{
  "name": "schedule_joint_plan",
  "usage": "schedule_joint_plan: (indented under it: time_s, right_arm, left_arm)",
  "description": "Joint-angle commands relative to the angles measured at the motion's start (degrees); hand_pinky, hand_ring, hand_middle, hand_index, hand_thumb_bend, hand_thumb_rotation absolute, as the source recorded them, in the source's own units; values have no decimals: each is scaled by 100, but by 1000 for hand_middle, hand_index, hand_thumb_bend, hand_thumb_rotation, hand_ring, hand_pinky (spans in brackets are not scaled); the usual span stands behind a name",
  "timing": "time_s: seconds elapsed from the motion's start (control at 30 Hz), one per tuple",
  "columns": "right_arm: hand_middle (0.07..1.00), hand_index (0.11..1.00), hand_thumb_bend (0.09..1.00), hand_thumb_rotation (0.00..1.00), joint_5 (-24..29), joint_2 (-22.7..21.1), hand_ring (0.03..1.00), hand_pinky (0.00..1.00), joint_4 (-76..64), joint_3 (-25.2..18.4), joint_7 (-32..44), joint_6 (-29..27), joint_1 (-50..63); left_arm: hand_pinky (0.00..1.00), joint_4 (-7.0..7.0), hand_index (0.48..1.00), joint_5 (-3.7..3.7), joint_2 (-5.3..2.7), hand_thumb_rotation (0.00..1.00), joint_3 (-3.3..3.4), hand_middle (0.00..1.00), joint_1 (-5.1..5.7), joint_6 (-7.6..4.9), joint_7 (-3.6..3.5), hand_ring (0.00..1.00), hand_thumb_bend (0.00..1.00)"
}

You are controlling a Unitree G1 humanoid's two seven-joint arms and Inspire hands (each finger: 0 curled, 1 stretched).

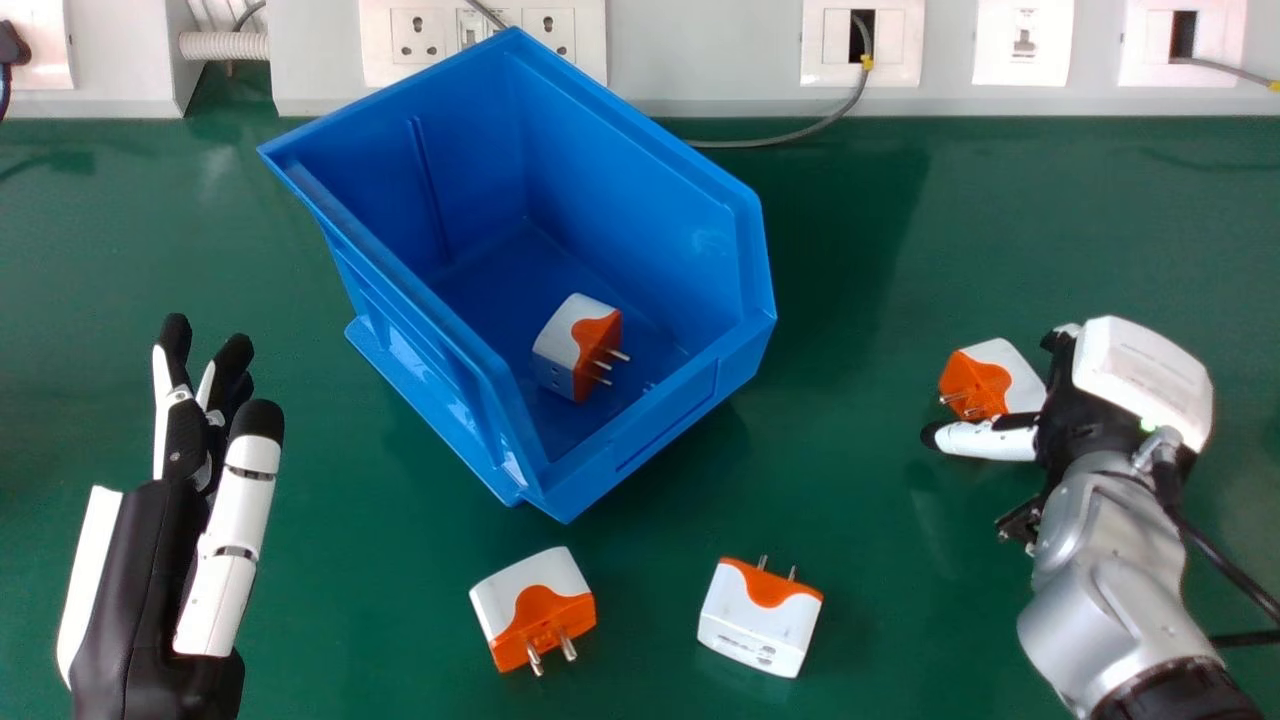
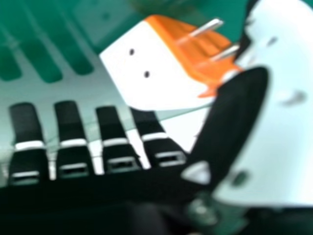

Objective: Pick all objects and put in blue box

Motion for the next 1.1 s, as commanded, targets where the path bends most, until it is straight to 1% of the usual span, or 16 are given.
schedule_joint_plan:
  time_s: [0.0,0.1,0.27,0.3,0.4,0.43,0.47,0.5,0.53,0.57,0.6,0.67,0.7,0.77,0.87,1.07]
  right_arm:
    - [795,788,656,474,67,-21,722,616,67,-18,-41,-13,-237]
    - [754,759,667,457,127,-8,685,581,228,34,-71,-108,-329]
    - [752,759,656,470,134,6,683,580,505,228,90,-87,-563]
    - [742,748,644,461,145,17,666,557,586,258,131,-60,-631]
    - [712,730,596,390,208,37,616,485,773,282,181,-35,-767]
    - [688,717,559,338,260,40,591,457,810,236,92,-122,-766]
    - [616,679,518,224,300,24,518,396,817,198,-39,-277,-727]
    - [564,589,506,179,330,7,473,361,812,175,-138,-392,-691]
    - [537,543,499,155,322,-18,450,342,822,192,-232,-497,-660]
    - [552,519,495,142,315,-48,472,362,830,212,-272,-582,-641]
    - [557,506,493,135,314,-84,480,368,836,228,-293,-670,-624]
    - [576,497,488,136,337,-131,508,398,833,234,-331,-781,-600]
    - [576,495,487,137,346,-148,511,401,830,231,-354,-825,-590]
    - [583,493,485,140,359,-173,517,404,816,217,-388,-897,-569]
    - [542,493,486,138,379,-191,468,358,790,190,-400,-955,-558]
    - [540,493,488,134,427,-210,465,356,713,106,-462,-1020,-497]
  left_arm:
    - [1000,-194,998,-56,22,828,30,994,60,-2,-3,1000,297]
    - [1000,-214,998,-43,-6,838,19,994,86,0,26,1000,315]
    - [1000,-217,998,-14,-34,838,-2,995,98,-16,51,1000,316]
    - [1000,-225,999,-8,-39,836,-4,995,108,-5,59,1000,299]
    - [1000,-241,1000,11,-57,834,-4,997,131,-5,67,1000,284]
    - [1000,-241,1000,6,-64,833,-3,997,138,-18,64,1000,281]
    - [1000,-241,1000,3,-70,836,4,996,143,-26,68,1000,290]
    - [1000,-246,1000,1,-75,838,7,995,152,-31,71,1000,300]
    - [1000,-250,1000,16,-73,838,11,994,162,-37,77,1000,305]
    - [1000,-270,999,19,-76,839,14,992,177,-18,86,1000,297]
    - [1000,-279,998,29,-69,839,17,991,186,-10,85,1000,283]
    - [1000,-288,1000,17,-63,839,20,994,199,-17,69,1000,267]
    - [1000,-278,1000,-4,-60,831,21,994,200,-42,50,1000,272]
    - [1000,-275,999,-7,-54,829,20,992,198,-49,42,1000,289]
    - [1000,-237,999,-27,-49,824,18,993,153,-40,35,1000,309]
    - [1000,-251,998,-37,-55,813,16,995,134,-15,35,1000,311]
